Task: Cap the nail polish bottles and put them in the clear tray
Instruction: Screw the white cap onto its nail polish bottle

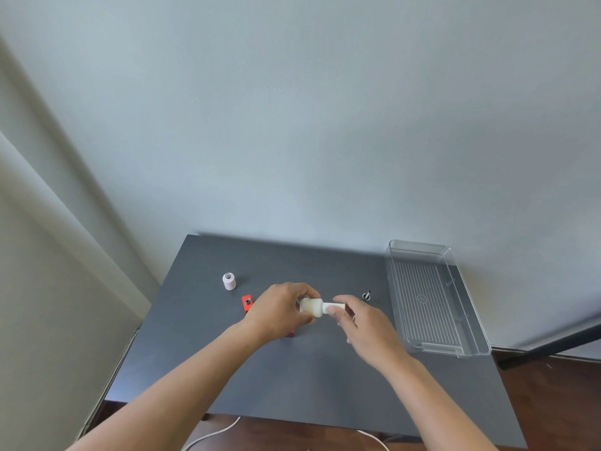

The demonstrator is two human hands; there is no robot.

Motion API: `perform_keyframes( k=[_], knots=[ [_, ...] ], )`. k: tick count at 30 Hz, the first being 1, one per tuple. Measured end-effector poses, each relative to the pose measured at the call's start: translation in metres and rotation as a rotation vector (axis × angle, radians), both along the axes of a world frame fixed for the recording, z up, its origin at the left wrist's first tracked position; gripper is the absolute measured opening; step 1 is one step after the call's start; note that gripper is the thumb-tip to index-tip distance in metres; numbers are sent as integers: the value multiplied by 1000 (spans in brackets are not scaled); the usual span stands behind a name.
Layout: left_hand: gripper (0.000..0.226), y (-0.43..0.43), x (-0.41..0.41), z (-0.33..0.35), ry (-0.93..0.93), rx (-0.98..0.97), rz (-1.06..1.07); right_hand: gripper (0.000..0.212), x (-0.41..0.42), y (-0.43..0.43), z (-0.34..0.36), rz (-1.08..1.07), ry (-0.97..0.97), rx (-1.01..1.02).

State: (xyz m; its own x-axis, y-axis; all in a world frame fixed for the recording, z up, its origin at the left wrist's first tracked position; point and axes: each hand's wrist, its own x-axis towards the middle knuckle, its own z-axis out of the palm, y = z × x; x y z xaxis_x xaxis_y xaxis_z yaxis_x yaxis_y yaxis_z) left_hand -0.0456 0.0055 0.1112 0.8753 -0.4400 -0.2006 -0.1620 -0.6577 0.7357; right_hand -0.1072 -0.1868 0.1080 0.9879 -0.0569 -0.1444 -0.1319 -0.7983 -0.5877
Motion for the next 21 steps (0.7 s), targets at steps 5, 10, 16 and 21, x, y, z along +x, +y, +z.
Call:
perform_keyframes(
  k=[5, 10, 16, 21],
  knots=[
    [27, 1, -1, 3, -33, 100, -34, 33, 0, 4, -2, 124, -96, -223],
    [27, -2, -2, 3, -95, 112, -50, 26, 2, 6, -3, 147, -95, -252],
    [30, -5, -3, 0, -208, 114, -54, 19, 9, 4, -2, 99, -54, -155],
    [28, -7, -4, 0, -287, 122, -48, 16, 15, 4, -4, 65, -42, -90]
  ],
)
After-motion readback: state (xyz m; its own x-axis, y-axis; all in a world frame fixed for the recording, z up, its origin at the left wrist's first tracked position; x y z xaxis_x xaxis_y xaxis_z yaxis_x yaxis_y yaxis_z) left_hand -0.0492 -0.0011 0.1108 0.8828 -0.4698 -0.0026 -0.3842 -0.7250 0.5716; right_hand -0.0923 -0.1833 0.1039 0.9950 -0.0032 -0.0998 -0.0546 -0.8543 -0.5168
